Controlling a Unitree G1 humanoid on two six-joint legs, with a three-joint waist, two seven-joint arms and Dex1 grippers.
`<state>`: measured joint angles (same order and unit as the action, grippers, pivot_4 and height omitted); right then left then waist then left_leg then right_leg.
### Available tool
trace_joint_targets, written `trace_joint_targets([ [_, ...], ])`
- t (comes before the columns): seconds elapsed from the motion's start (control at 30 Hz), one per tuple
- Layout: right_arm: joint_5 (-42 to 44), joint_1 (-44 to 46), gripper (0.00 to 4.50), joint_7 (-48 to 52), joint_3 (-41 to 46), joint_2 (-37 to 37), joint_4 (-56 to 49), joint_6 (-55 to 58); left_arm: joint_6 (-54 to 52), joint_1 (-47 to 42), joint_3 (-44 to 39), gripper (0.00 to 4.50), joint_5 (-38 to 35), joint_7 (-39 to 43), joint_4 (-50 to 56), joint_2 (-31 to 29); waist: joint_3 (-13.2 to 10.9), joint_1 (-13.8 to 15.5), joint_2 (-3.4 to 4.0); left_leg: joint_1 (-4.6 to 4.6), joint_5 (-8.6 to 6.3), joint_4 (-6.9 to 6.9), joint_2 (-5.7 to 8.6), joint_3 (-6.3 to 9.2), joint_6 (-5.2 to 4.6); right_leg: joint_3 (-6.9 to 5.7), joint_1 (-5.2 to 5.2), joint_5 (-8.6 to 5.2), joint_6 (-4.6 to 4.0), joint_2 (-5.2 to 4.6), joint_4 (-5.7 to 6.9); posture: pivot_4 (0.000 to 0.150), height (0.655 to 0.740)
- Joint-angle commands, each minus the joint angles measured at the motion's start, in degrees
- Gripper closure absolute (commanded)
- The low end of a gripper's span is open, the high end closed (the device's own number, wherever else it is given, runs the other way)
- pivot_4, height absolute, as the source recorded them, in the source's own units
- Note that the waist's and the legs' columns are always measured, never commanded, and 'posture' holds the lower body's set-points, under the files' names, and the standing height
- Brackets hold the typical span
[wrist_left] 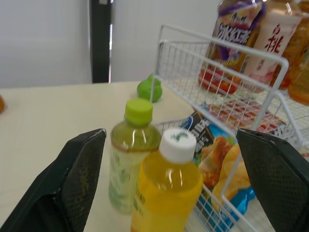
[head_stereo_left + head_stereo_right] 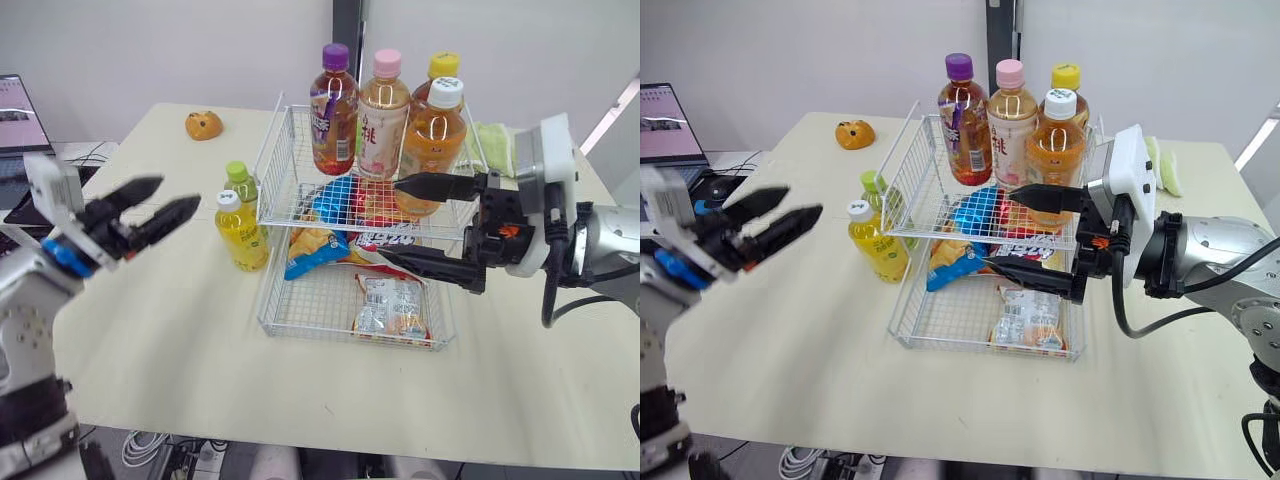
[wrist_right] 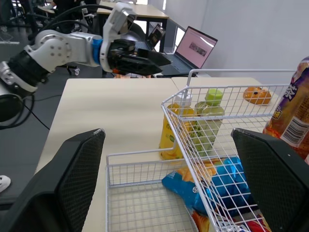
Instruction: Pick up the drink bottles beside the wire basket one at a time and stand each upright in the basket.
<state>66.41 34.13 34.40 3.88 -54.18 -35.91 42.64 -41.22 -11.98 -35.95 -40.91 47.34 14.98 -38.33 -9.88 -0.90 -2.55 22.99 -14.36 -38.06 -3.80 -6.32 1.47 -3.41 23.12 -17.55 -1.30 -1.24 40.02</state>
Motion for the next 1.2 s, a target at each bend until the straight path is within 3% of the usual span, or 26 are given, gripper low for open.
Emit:
trace_joint_targets([
  [0.03, -0.36, -0.30, 0.00, 1.69, 3.09, 0.31, -1.42, -0.94, 1.32, 3.05, -1.05, 0.03, -2.63, -2.71, 6.64, 1.21, 0.00, 0.34, -0.01, 0.00, 0.00, 0.00, 0.00, 0.01, 0.00, -0.01, 0.00, 0.00, 0.00, 0.00, 0.01, 0.150, 0.7400],
  [0.3, -0.86, -1.26, 0.00, 2.34, 4.53, 0.28, -1.79, -0.30, 5.76, 3.16, 2.39, 0.03, -1.77, -8.27, 8.19, 4.35, 0.02, 0.71, -0.02, -0.05, -0.04, 0.00, 0.00, 0.02, -0.07, -0.01, -0.02, 0.01, -0.01, 0.02, 0.08, 0.150, 0.7400],
  [0.8, -2.49, -0.01, 0.00, 8.39, 3.80, 2.45, 2.27, -0.31, 9.72, 29.24, -7.17, 0.03, -6.52, -14.00, 23.30, 10.08, 0.05, -0.43, -0.06, -0.09, -0.14, 0.08, 0.00, 0.03, -0.25, 0.00, -0.04, 0.02, 0.01, 0.02, 0.02, 0.150, 0.7400],
  [1.0, -3.97, 0.33, 0.00, 9.26, 3.66, 3.51, 2.61, -0.17, 10.36, 23.54, -3.34, 0.03, -6.49, -16.69, 20.35, 7.55, 0.06, 0.03, -0.06, -0.08, -0.14, 0.08, 0.01, 0.06, -0.26, -0.04, -0.05, 0.02, 0.00, 0.03, 0.02, 0.150, 0.7400],
  [1.2, -4.67, -0.87, 0.00, 7.43, 5.14, 3.63, 0.93, 0.27, 10.81, 8.81, 6.64, 0.03, -0.76, -17.85, 10.21, 4.14, 0.06, 0.76, -0.06, -0.07, -0.14, 0.08, 0.04, 0.06, -0.25, -0.03, -0.05, 0.02, -0.01, 0.05, 0.01, 0.150, 0.7400],
])
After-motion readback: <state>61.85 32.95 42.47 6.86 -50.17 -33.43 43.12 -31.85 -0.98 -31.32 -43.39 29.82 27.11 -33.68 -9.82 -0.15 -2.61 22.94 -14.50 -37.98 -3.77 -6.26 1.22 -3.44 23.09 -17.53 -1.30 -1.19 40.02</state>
